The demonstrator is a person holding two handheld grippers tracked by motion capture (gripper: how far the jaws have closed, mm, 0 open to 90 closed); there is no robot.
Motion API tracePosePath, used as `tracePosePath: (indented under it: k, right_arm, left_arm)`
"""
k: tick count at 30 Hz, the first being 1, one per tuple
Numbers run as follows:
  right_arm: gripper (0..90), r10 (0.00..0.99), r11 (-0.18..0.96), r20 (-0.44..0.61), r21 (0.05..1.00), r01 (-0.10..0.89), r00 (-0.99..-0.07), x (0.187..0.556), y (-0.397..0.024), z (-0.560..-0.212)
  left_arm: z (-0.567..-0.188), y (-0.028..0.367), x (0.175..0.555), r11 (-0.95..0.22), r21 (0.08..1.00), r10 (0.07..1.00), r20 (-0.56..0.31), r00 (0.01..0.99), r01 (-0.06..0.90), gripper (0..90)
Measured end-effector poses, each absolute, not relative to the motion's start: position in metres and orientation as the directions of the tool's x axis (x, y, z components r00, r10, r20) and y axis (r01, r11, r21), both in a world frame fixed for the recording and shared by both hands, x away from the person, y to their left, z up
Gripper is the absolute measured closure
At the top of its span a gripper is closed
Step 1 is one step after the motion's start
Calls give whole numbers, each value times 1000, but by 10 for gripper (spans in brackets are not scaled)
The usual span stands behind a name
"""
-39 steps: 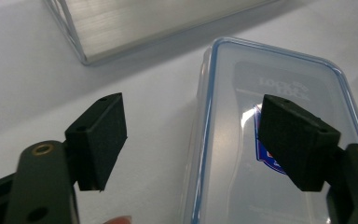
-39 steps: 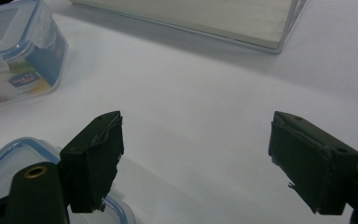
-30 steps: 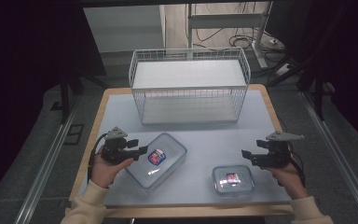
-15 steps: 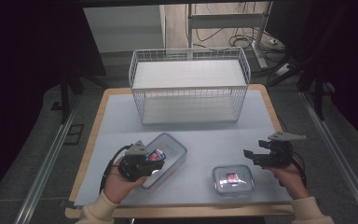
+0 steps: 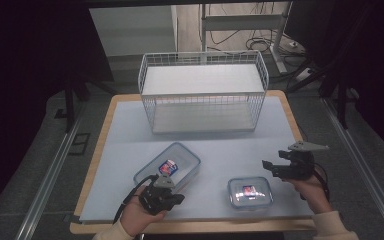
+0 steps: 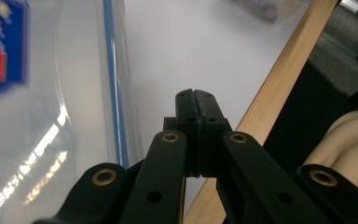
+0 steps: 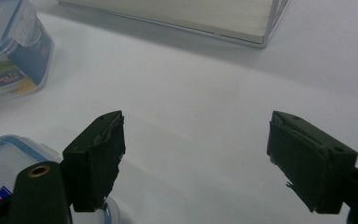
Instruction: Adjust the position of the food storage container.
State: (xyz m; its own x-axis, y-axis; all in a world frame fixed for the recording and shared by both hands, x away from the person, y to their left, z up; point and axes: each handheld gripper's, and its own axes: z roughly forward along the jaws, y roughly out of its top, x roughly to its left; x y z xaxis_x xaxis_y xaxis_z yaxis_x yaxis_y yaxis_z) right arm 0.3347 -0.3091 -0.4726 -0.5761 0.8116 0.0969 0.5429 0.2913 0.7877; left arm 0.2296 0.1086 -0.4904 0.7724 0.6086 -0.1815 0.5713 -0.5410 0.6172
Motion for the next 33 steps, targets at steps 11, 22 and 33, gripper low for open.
tracePosePath:
  k: [11, 22, 33]
  right_arm:
    - [192, 815, 314, 81, 770, 556, -573, 336, -307, -478]
    - [192, 820, 314, 76, 769, 557, -568, 336, -307, -478]
    - [192, 825, 316, 70, 766, 561, -560, 337, -309, -479]
  left_arm:
    - [-498, 116, 219, -559, 587, 651, -126, 748, 586, 899]
    - [-497, 123, 221, -575, 559, 678, -84, 730, 598, 900]
    - [-503, 160, 235, -515, 533, 748, -104, 656, 671, 900]
